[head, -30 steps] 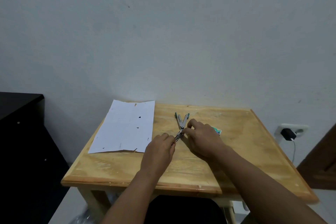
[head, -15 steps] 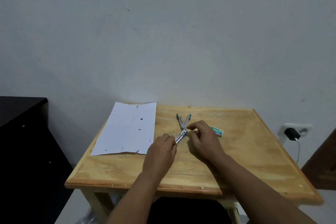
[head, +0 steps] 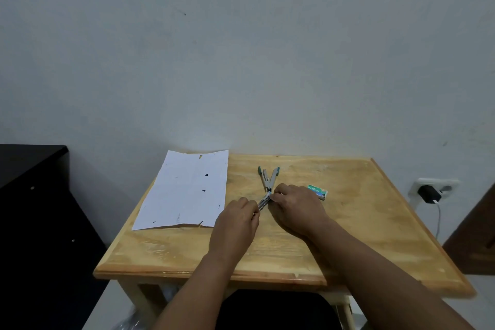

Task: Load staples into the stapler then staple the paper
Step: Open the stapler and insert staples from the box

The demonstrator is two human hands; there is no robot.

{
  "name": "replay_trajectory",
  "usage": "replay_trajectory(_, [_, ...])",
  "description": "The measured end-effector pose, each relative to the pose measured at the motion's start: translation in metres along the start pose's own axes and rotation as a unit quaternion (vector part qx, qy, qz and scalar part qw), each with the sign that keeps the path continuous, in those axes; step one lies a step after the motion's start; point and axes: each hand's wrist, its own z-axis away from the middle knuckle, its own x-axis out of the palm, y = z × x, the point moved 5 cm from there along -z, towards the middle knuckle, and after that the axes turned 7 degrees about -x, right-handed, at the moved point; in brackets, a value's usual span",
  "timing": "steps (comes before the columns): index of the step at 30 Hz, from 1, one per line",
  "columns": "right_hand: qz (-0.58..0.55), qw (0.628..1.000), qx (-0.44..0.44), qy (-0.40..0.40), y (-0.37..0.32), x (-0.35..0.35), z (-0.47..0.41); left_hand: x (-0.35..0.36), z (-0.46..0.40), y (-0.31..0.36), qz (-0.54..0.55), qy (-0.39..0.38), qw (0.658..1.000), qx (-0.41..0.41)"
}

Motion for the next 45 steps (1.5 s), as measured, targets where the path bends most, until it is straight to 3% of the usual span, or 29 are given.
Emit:
replay_trajectory(8, [0.029, 0.999, 0.018, -0.002, -0.005, 0.002, -0.009, -0.001, 0.000, -0.001, 0.005, 0.004, 1.000, -0.002])
replay_trajectory(13, [-0.037, 0.999, 0.018, -0.022, 0.001, 0.002, -0.013, -0.002, 0.000, -0.001, 0.014, 0.005, 1.000, -0.004])
replay_trajectory(15, [-0.118, 0.991, 0.033, -0.046, 0.007, 0.006, -0.009, -0.002, 0.000, -0.001, 0.015, 0.005, 1.000, -0.005])
replay_trajectory(18, [-0.311, 0.942, 0.124, 0.016, 0.015, 0.007, 0.004, -0.003, 0.001, 0.000, 0.025, 0.001, 1.000, -0.010])
replay_trajectory(21, [-0.357, 0.899, 0.220, 0.128, 0.026, 0.001, 0.013, -0.006, 0.001, 0.000, 0.038, -0.001, 0.999, -0.024])
replay_trajectory(28, [-0.466, 0.843, 0.261, 0.063, 0.016, 0.006, 0.003, -0.009, 0.001, -0.001, 0.086, 0.017, 0.996, -0.030])
replay_trajectory(33, [-0.656, 0.658, 0.348, 0.122, 0.004, -0.003, -0.003, -0.013, 0.002, -0.005, 0.125, 0.038, 0.991, -0.042])
replay_trajectory(34, [-0.673, 0.641, 0.348, 0.126, 0.001, -0.010, -0.004, -0.013, 0.002, -0.005, 0.126, 0.041, 0.990, -0.045])
replay_trajectory(35, [-0.674, 0.644, 0.339, 0.131, 0.000, -0.017, -0.006, -0.013, 0.002, -0.006, 0.127, 0.042, 0.990, -0.049])
replay_trajectory(41, [-0.566, 0.772, 0.256, 0.136, 0.007, -0.031, -0.020, -0.012, 0.002, -0.011, 0.169, 0.015, 0.981, -0.096])
replay_trajectory(45, [-0.515, 0.808, 0.253, 0.137, 0.006, -0.022, -0.026, -0.013, 0.000, -0.010, 0.165, 0.018, 0.982, -0.094])
